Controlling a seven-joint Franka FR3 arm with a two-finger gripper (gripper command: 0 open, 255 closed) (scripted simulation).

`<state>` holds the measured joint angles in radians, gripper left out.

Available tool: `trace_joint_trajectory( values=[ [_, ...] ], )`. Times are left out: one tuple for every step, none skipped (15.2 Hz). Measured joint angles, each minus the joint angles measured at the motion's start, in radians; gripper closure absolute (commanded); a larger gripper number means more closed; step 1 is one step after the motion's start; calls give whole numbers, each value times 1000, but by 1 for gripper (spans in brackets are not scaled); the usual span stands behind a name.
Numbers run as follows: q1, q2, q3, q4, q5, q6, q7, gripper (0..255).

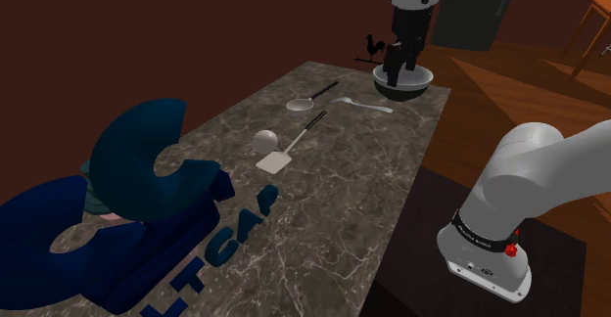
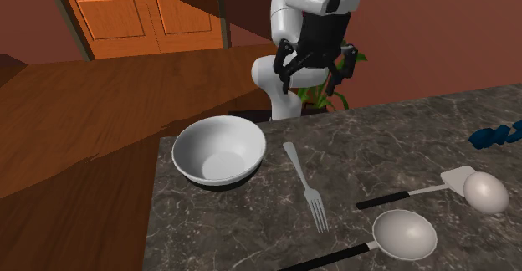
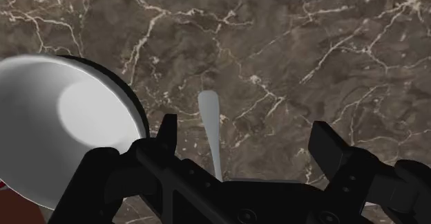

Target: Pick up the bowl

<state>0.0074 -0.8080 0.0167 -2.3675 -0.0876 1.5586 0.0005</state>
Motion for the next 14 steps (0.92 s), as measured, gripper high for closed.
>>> trace_joint_trajectory(
  values=[
    [0,0,0,0,0,0,0,0],
    [-4,8,-2,-5,-11,13,-2,0],
    [-11,20,-4,-8,-26,28,-5,0],
    [-20,42,-8,-9,-46,51,-8,0],
    [-28,60,-10,-13,-66,74,-9,0],
    [-39,78,-18,-16,-90,97,-16,0],
    [-49,102,-21,-11,-112,117,-17,0],
    [-59,120,-26,-17,-134,143,-18,0],
    [-69,139,-29,-21,-157,168,-17,0],
    [-79,178,-32,-4,-178,193,-15,0],
    [-89,197,-36,0,-198,209,-17,0],
    [-93,203,-39,-8,-209,225,-16,0],
    [-95,209,-39,-16,-214,238,-12,0],
    [-96,209,-40,-27,-217,249,-9,0]
  ],
)
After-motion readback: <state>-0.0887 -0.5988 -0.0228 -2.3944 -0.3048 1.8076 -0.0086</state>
